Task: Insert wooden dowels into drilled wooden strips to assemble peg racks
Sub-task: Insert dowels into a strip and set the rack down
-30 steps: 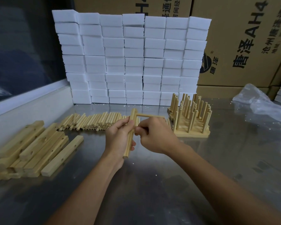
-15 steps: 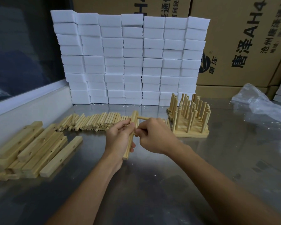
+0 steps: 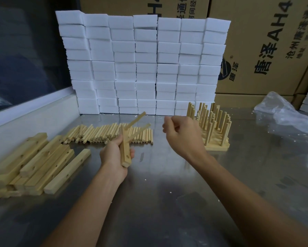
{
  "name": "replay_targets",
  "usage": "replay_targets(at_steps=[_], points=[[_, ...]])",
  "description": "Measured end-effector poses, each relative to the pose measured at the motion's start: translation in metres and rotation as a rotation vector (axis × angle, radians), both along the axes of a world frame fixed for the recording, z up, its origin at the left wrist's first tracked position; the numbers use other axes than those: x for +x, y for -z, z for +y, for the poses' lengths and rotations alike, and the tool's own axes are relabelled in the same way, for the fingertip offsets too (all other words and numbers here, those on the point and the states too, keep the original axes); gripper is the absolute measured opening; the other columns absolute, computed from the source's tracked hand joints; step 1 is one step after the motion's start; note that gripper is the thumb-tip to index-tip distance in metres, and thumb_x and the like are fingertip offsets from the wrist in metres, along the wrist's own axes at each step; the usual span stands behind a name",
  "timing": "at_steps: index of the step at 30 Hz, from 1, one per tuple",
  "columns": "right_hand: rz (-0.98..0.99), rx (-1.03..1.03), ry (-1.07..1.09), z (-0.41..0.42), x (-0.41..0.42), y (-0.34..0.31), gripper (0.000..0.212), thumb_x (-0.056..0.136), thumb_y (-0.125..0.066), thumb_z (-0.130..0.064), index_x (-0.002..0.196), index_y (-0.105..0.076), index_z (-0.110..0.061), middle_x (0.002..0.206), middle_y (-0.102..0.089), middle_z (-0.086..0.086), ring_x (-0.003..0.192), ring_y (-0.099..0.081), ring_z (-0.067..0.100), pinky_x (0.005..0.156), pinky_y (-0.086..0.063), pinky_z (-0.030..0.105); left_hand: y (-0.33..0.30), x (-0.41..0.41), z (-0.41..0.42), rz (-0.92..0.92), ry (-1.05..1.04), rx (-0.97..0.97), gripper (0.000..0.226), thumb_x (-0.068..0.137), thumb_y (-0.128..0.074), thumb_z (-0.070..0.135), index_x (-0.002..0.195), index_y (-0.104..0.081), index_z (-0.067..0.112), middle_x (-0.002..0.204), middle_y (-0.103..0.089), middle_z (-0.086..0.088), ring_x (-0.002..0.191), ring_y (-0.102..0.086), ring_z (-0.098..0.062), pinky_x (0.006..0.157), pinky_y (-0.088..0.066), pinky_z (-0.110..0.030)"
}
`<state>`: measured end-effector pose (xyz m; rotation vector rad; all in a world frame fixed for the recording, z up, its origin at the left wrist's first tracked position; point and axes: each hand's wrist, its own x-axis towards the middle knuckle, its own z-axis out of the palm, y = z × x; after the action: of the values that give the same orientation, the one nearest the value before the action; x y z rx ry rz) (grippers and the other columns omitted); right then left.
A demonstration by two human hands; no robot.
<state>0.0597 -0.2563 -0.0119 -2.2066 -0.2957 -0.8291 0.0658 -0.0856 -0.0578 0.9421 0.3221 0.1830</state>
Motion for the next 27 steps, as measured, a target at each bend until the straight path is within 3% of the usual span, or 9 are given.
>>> replay_targets(at_steps=[3, 5, 9, 15, 21, 27], points=[[0.176, -0.097, 0.054, -0.008, 0.007, 0.014, 0.03, 0.096, -0.054, -0.025, 0.08, -0.073, -0.007, 0.074, -0.073, 0.005, 0.064, -0.065, 0.018, 0.058, -0.049, 0.027, -0.001, 0.0, 0.004, 0.009, -0.014, -0.086, 0.029, 0.1, -0.053, 0.019, 0.12, -0.064, 0.001, 0.084, -0.068, -0.01, 0.044, -0.05, -0.014, 0.036, -0.041, -0.018], [0.277, -0.216, 0.037, -0.009, 0.009, 0.024, 0.019, 0.094, -0.058, -0.023, 0.099, -0.074, -0.012, 0.093, -0.075, 0.001, 0.077, -0.066, 0.012, 0.068, -0.051, 0.024, -0.002, 0.0, 0.005, 0.015, -0.013, -0.112, 0.028, 0.101, -0.051, 0.018, 0.118, -0.064, 0.001, 0.082, -0.067, -0.01, 0.045, -0.051, -0.014, 0.036, -0.041, -0.018], [0.377, -0.373, 0.064, -0.004, 0.015, 0.04, 0.039, 0.095, -0.06, -0.033, 0.129, -0.06, -0.014, 0.125, -0.064, 0.003, 0.113, -0.059, 0.019, 0.095, -0.047, 0.034, -0.003, -0.001, 0.004, 0.029, -0.008, -0.154, 0.028, 0.101, -0.049, 0.018, 0.118, -0.064, 0.002, 0.082, -0.067, -0.01, 0.049, -0.052, -0.014, 0.037, -0.042, -0.018], [0.393, -0.643, 0.191, 0.015, 0.036, 0.042, 0.046, 0.098, -0.047, -0.046, 0.125, -0.051, -0.009, 0.128, -0.054, 0.015, 0.121, -0.047, 0.031, 0.103, -0.039, 0.042, -0.004, -0.001, 0.004, 0.041, -0.015, -0.166, 0.027, 0.101, -0.05, 0.019, 0.118, -0.065, 0.003, 0.084, -0.068, -0.01, 0.053, -0.053, -0.014, 0.038, -0.043, -0.018], [0.627, -0.807, 0.385, 0.018, 0.064, 0.042, 0.055, 0.1, -0.039, -0.045, 0.137, -0.047, -0.005, 0.142, -0.044, 0.027, 0.133, -0.039, 0.039, 0.108, -0.031, 0.048, -0.006, -0.002, 0.003, 0.043, -0.013, -0.165, 0.029, 0.1, -0.052, 0.019, 0.119, -0.065, 0.002, 0.083, -0.067, -0.009, 0.051, -0.053, -0.014, 0.037, -0.043, -0.018], [0.596, -0.771, 0.408, 0.02, 0.071, 0.04, 0.033, 0.093, -0.05, -0.025, 0.123, -0.058, -0.011, 0.125, -0.059, 0.017, 0.12, -0.049, 0.037, 0.099, -0.038, 0.047, -0.007, -0.003, 0.003, 0.052, -0.014, -0.161, 0.03, 0.1, -0.052, 0.018, 0.12, -0.064, 0.001, 0.086, -0.066, -0.01, 0.053, -0.052, -0.015, 0.036, -0.042, -0.018]])
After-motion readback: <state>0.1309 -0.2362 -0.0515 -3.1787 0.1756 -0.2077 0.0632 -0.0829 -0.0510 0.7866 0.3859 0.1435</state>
